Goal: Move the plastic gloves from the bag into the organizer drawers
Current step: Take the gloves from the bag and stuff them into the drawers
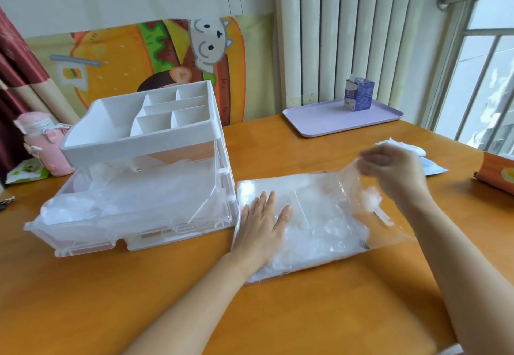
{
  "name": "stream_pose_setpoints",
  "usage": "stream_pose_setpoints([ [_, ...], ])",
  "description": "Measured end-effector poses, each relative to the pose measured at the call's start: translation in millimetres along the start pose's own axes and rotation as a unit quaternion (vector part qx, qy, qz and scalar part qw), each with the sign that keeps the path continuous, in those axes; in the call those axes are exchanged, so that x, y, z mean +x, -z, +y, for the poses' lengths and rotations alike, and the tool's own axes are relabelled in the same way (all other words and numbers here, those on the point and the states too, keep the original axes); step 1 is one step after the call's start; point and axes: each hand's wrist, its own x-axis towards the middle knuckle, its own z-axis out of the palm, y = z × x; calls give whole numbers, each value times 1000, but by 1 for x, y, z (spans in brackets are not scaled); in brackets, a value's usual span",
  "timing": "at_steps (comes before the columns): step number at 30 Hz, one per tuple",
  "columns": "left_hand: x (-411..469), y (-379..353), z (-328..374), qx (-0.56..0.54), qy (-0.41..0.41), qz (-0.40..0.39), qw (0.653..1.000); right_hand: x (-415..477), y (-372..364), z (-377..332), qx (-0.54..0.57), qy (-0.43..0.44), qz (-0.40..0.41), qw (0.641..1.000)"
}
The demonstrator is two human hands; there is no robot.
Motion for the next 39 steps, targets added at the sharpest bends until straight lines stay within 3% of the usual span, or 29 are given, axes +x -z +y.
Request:
stream_pose_setpoints([
  [1,0,0,1,2,1,0,1000,0,7,-4,44,20,60,997],
  [3,-1,1,1,8,6,-5,1000,-4,13,-15,164,37,104,980],
  [7,-2,2,1,-3,-2,5,1000,-20,13,-43,275,67,35,958],
  [10,-7,11,11,-164,-35,23,986,-31,14,-70,339,77,-58,936],
  [16,-18,20,43,-471,-96,-49,875,-44,17,-109,380,78,-217,896],
  [20,-27,25,51,-594,-89,-122,790,-49,17,-115,386,68,-257,883],
  [22,-32,29,56,-633,-70,-104,764,-50,19,-115,374,62,-241,893],
  [24,-37,34,63,-613,-70,-35,786,-50,22,-112,336,48,-187,922],
  [28,-48,51,72,-462,-104,97,876,-40,29,-98,97,34,-30,994],
  [30,-54,63,74,-418,-146,137,886,-35,35,-93,17,33,-5,999],
  [32,-61,76,77,-388,-177,165,889,-32,38,-89,-71,50,-44,995],
  [35,-70,90,81,-370,-201,192,887,-33,31,-87,-256,70,-56,963],
  [37,-73,96,82,-373,-193,194,886,-43,26,-93,-244,96,5,965],
  [39,-76,100,83,-383,-179,186,887,-61,20,-109,-139,137,0,981],
])
